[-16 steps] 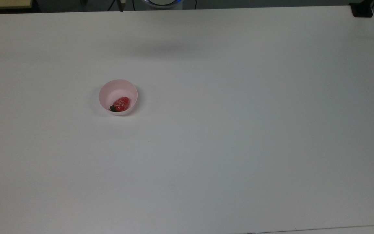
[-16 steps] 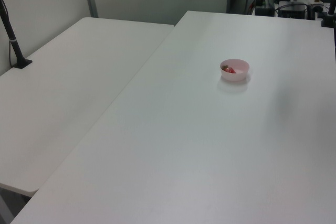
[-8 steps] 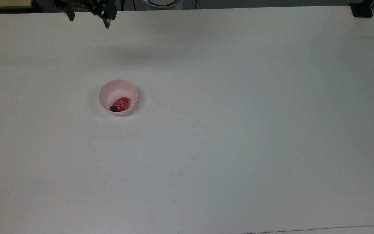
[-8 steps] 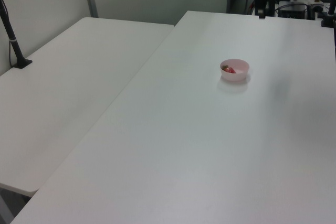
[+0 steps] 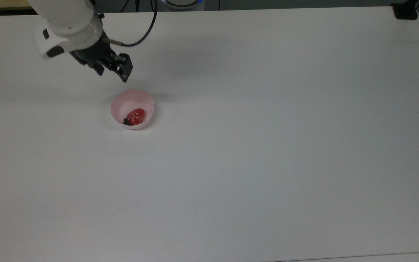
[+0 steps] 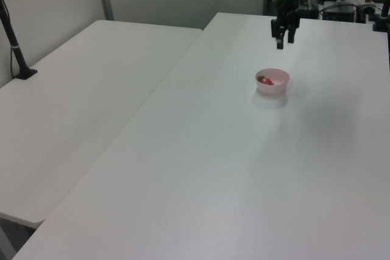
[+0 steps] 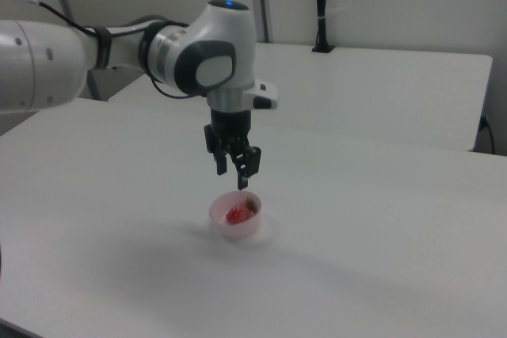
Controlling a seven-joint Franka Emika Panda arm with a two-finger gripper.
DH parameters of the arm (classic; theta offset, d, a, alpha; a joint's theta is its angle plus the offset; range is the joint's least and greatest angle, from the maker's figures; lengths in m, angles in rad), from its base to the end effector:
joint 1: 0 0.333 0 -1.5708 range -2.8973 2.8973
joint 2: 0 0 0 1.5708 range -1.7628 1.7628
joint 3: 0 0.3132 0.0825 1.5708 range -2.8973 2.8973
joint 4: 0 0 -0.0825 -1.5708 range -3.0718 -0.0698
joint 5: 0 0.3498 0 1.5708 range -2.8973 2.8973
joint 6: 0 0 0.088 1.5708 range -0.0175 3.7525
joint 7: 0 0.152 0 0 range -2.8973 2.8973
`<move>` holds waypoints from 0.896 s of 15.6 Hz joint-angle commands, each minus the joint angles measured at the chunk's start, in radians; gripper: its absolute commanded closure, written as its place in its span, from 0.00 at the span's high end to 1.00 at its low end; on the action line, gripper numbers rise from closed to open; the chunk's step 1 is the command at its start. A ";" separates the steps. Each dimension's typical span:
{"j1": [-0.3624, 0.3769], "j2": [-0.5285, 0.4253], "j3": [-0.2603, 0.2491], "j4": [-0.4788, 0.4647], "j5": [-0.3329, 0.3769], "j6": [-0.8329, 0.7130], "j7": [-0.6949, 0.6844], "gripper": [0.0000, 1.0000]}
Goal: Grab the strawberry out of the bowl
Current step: 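Lower the open gripper down into the pink bowl over the strawberry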
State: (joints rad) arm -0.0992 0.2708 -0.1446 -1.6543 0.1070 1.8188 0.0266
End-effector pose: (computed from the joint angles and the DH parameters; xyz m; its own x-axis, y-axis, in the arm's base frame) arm 0.5785 -0.1238 0.4099 0.9513 -0.2898 -0.1053 -0.2969 -0.9531 -0.0591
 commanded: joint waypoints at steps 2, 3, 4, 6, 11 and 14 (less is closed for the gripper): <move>0.015 0.105 0.008 0.021 0.028 0.131 0.022 0.81; 0.025 0.120 0.008 0.022 0.030 0.142 0.032 0.81; 0.032 0.132 0.008 0.022 0.030 0.149 0.044 0.81; 0.039 0.146 0.010 0.021 0.030 0.162 0.052 0.79; 0.052 0.166 0.010 0.018 0.030 0.162 0.052 0.65; 0.052 0.176 0.010 0.016 0.030 0.163 0.049 0.65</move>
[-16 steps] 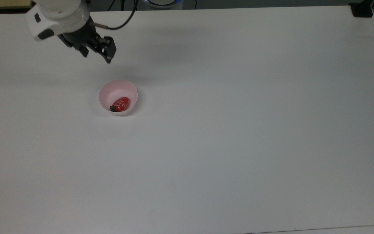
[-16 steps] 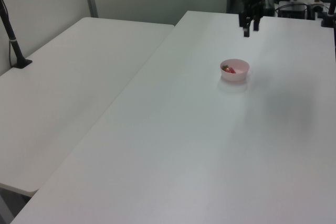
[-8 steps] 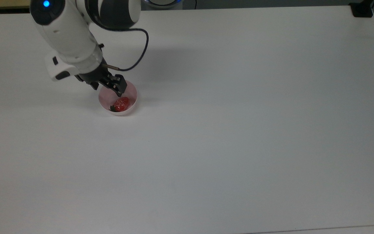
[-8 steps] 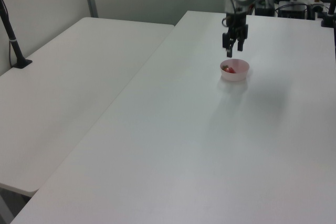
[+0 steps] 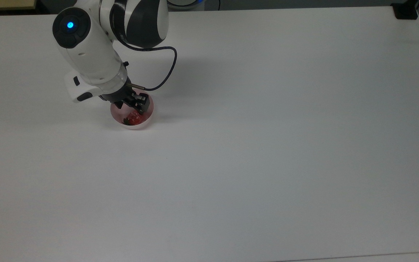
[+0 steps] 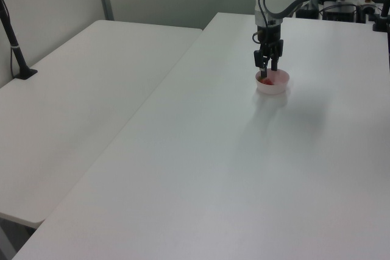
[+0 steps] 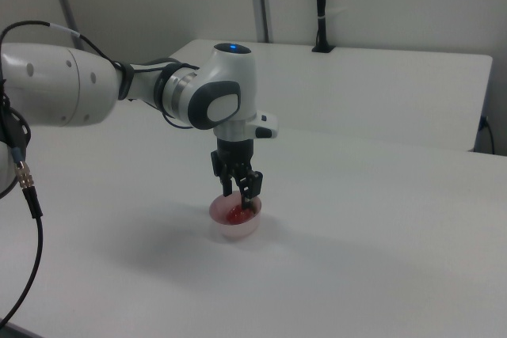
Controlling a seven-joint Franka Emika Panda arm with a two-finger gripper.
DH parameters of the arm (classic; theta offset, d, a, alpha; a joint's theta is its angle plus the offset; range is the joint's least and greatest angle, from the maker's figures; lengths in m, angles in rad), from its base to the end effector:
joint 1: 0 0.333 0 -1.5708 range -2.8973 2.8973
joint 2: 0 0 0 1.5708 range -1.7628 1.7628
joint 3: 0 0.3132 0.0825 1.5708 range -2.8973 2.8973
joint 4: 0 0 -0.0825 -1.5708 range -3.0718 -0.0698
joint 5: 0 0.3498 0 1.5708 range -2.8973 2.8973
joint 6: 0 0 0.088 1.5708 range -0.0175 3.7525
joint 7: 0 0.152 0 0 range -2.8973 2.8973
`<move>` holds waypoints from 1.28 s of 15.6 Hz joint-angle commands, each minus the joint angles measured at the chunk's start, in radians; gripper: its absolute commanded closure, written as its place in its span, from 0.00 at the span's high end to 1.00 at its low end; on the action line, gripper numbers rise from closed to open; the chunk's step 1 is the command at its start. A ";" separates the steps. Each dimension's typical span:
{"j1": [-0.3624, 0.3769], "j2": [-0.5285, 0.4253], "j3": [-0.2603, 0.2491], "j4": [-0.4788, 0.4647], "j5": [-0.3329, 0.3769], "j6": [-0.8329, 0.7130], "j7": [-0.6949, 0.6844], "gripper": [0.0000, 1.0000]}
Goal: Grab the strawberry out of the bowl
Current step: 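Lower the open gripper down into the pink bowl over the strawberry, then close the gripper on the red strawberry inside the bowl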
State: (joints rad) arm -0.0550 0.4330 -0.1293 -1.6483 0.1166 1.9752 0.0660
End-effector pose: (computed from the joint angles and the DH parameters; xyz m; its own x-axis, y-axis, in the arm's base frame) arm 0.6164 -0.0954 0.3252 0.9528 -0.2848 -0.1054 -0.2903 -0.9561 -0.0409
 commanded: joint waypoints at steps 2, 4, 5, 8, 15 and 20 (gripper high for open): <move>0.011 0.022 -0.006 0.008 0.014 0.007 0.008 0.61; 0.012 0.042 -0.006 0.010 0.014 0.023 0.008 0.61; 0.015 0.050 -0.006 0.008 0.014 0.057 0.009 0.61; 0.018 0.064 -0.006 0.007 0.009 0.090 0.009 0.63; 0.027 0.049 -0.006 -0.005 -0.005 0.094 -0.005 0.46; 0.027 0.024 -0.006 -0.005 -0.005 0.070 -0.026 0.39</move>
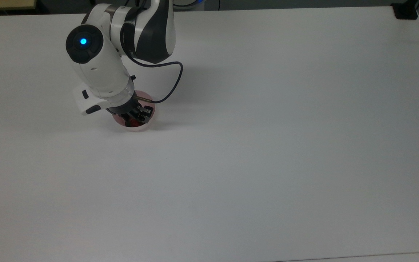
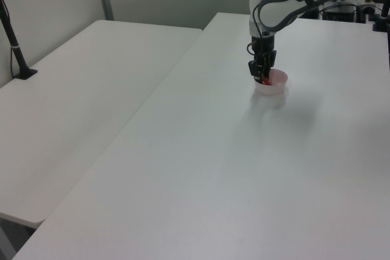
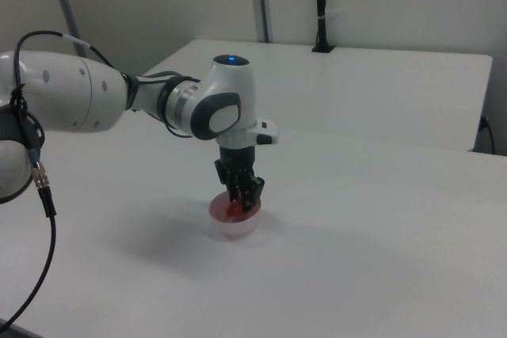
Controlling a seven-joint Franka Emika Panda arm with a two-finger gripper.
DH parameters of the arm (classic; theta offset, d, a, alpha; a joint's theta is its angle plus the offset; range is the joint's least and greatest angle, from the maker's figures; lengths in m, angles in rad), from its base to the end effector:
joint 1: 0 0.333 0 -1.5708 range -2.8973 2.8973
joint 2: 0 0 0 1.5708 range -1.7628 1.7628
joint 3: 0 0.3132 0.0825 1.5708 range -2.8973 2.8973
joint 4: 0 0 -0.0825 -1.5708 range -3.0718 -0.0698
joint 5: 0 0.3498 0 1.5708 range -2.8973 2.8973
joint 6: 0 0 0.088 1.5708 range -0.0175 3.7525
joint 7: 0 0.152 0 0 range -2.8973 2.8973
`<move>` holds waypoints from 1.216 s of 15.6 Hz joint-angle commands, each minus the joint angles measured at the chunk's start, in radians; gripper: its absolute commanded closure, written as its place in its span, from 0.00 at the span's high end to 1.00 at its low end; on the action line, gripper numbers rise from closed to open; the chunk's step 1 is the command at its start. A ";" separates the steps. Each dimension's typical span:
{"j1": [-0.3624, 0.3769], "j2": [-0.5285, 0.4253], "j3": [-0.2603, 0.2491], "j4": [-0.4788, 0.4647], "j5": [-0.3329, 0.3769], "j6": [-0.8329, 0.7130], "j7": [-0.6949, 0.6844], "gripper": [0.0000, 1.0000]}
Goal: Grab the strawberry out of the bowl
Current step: 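Close the gripper on the red strawberry inside the bowl, then lift the strawberry out of the bowl and carry it beside the bowl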
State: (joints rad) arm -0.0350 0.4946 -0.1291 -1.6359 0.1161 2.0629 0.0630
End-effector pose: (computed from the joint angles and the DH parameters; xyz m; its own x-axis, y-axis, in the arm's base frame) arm 0.6337 -0.0863 0.2983 0.9615 -0.2669 -0.0655 -0.2694 -0.9624 -0.0334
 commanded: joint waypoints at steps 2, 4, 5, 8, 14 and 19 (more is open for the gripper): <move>-0.002 -0.085 -0.007 -0.016 -0.004 -0.091 -0.064 0.39; -0.023 -0.134 -0.007 -0.015 -0.004 -0.148 -0.107 0.39; -0.034 -0.151 -0.009 -0.015 -0.003 -0.171 -0.129 0.39; -0.087 -0.172 -0.017 -0.013 -0.016 -0.222 -0.202 0.39; -0.267 -0.145 -0.017 -0.018 -0.167 -0.216 -0.457 0.40; -0.338 -0.074 -0.015 -0.050 -0.173 0.014 -0.580 0.43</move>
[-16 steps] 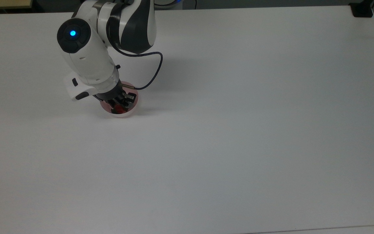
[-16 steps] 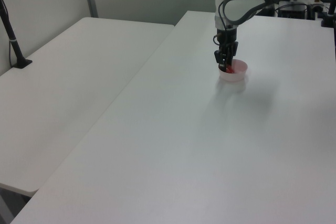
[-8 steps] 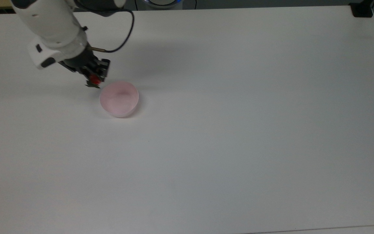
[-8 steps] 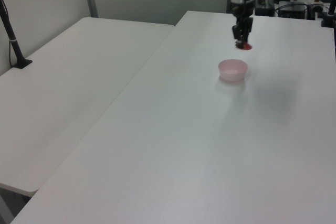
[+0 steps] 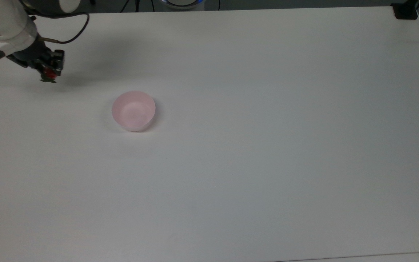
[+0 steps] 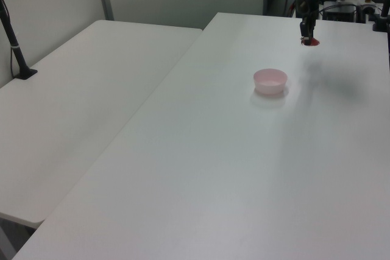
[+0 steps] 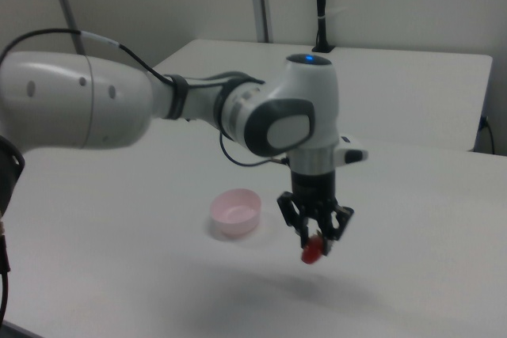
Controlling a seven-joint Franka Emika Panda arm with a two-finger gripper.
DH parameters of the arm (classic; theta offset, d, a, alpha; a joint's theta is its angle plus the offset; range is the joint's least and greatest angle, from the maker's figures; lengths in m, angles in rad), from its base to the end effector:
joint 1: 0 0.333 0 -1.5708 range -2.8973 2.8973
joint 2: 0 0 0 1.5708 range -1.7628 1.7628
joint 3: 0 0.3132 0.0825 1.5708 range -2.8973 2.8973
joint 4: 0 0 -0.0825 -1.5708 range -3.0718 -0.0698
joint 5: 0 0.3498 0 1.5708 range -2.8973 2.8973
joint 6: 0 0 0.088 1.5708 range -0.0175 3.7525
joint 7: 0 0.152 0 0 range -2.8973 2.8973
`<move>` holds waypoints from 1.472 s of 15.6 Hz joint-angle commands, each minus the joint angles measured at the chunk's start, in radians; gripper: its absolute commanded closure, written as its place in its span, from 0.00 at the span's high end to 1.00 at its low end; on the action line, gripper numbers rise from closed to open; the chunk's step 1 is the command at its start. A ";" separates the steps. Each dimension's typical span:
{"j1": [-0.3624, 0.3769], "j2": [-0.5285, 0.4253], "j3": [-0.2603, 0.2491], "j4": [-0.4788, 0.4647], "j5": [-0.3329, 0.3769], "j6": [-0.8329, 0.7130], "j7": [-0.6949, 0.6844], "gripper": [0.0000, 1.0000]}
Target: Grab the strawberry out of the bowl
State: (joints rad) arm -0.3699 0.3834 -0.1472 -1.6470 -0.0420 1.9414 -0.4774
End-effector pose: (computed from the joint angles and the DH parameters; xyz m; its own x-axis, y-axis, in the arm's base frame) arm 0.5386 -0.3028 0.3548 0.9928 -0.0170 -0.1190 -0.0120 -0.9990 0.0425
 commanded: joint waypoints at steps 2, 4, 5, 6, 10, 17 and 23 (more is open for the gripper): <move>-0.001 0.080 0.003 -0.039 -0.015 0.181 -0.044 0.43; 0.003 0.109 0.006 -0.039 -0.016 0.208 -0.062 0.43; 0.003 0.112 0.006 -0.037 -0.016 0.208 -0.063 0.45; 0.003 0.112 0.006 -0.036 -0.016 0.208 -0.061 0.58; 0.003 0.057 0.006 -0.030 -0.006 0.189 -0.009 1.00; 0.008 -0.158 0.109 0.024 -0.002 -0.065 0.182 1.00; 0.052 -0.360 0.215 0.030 -0.001 -0.287 0.540 1.00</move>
State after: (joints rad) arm -0.3598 0.1294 0.0502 -1.5812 -0.0461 1.7520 -0.0485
